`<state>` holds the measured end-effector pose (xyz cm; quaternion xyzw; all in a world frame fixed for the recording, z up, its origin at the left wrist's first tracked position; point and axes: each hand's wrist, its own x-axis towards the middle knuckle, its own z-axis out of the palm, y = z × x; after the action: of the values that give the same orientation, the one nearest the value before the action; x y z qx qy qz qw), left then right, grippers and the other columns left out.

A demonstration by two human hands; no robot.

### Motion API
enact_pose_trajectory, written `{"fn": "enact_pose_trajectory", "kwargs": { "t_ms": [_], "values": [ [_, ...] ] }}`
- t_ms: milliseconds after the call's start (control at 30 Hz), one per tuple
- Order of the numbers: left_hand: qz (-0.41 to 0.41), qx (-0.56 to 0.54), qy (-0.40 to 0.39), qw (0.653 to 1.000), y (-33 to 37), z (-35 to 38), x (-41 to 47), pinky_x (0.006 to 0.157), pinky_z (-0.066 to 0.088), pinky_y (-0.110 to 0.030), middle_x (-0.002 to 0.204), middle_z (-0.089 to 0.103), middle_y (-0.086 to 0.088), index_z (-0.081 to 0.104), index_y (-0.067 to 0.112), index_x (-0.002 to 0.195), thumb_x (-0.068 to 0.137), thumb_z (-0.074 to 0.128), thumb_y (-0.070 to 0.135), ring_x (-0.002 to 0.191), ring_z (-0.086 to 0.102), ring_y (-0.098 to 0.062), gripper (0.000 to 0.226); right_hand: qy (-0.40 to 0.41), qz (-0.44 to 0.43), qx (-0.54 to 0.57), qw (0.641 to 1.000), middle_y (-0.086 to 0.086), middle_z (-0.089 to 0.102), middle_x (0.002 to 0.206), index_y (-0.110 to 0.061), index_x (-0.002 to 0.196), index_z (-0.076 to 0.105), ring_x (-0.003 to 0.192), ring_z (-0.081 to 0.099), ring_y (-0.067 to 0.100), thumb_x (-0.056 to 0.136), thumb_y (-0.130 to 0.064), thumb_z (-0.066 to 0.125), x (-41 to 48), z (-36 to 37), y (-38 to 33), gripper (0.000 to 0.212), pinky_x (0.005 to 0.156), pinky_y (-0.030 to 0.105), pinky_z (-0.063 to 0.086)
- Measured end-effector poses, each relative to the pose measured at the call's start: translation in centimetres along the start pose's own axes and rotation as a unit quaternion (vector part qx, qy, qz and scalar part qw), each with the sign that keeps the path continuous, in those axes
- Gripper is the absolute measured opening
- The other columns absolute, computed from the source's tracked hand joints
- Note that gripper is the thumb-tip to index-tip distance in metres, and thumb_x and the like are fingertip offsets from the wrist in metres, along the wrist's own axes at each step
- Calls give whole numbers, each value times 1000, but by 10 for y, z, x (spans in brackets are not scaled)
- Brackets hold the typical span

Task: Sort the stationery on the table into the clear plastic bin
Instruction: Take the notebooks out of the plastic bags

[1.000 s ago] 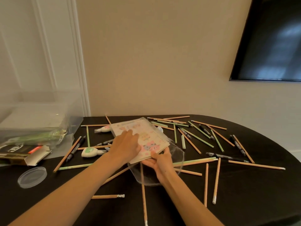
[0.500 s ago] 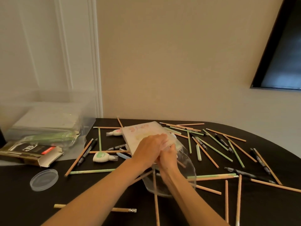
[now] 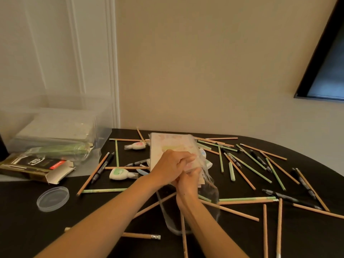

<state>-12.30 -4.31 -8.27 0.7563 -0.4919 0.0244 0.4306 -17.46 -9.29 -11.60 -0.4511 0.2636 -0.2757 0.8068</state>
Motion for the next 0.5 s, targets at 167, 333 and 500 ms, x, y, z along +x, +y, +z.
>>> {"fn": "enact_pose_trajectory", "kwargs": {
  "t_ms": [167,333,500],
  "values": [
    [-36,-25,-21,999,-10,2,-5,95,41,-23,114,67,-5,64,8,117,96,48,16,105,59,-14,27,-38,40,-191,980,9,67,69,-5,92,58,55,66,13,101,-23,36,-9,-8,0,30,45,20,52],
    [-30,6,-57,998,-12,-1,-16,94,38,-16,118,66,-1,66,12,115,91,58,18,108,56,-5,26,-82,112,-339,930,7,61,47,-4,71,56,34,54,9,99,-34,39,-9,-32,-23,45,33,13,41],
    [-5,101,-112,989,-22,-10,-37,94,34,-12,127,59,2,62,18,121,90,59,28,118,51,-6,32,-213,51,-457,862,13,68,75,-7,97,60,56,67,13,97,-13,47,-29,-65,-70,14,50,16,52]
  ]
}}
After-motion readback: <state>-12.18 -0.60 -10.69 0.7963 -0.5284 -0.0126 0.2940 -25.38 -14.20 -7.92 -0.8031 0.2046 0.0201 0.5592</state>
